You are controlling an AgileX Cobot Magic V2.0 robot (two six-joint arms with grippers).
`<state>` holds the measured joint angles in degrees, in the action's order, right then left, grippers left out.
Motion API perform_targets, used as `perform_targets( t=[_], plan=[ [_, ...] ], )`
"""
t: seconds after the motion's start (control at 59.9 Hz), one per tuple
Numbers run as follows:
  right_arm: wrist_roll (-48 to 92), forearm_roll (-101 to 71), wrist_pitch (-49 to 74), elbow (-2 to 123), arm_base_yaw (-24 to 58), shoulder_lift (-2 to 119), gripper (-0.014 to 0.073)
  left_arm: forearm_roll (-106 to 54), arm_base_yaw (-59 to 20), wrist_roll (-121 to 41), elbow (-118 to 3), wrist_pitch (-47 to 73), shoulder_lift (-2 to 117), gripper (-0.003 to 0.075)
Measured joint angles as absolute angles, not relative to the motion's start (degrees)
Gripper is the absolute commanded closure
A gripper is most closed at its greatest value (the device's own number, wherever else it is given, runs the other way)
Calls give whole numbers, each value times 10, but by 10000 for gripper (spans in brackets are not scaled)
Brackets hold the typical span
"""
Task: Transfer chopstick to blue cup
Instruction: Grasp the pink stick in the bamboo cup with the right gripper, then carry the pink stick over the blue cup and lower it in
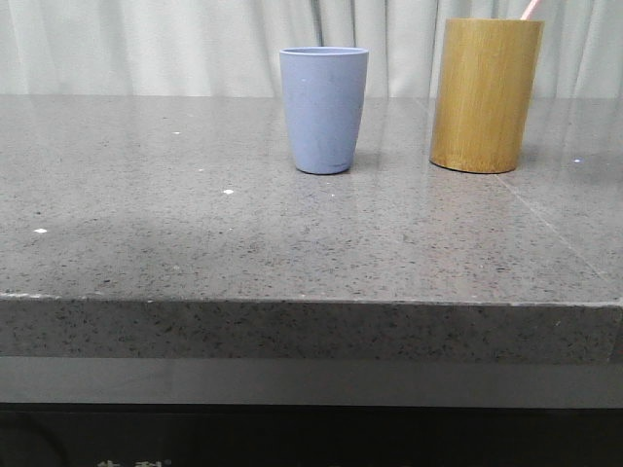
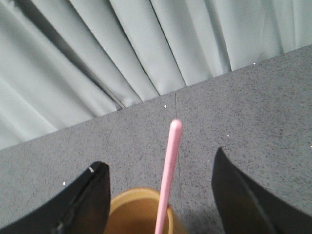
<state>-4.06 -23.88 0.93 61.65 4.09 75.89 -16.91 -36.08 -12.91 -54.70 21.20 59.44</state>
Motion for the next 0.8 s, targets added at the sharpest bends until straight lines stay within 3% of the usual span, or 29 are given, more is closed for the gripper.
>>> perform_targets(
  t=[0.317,0.584,0.801],
  plan=[
    [-41,-297,-11,689,41,867,127,-169,-361,-129,-547,212,594,363],
    [-41,-300,-9,701,41,881,435,-169,-361,-129,-547,212,600,363],
    [-42,-300,-8,702,41,881,574,-169,-361,-129,-547,212,604,363]
  ],
)
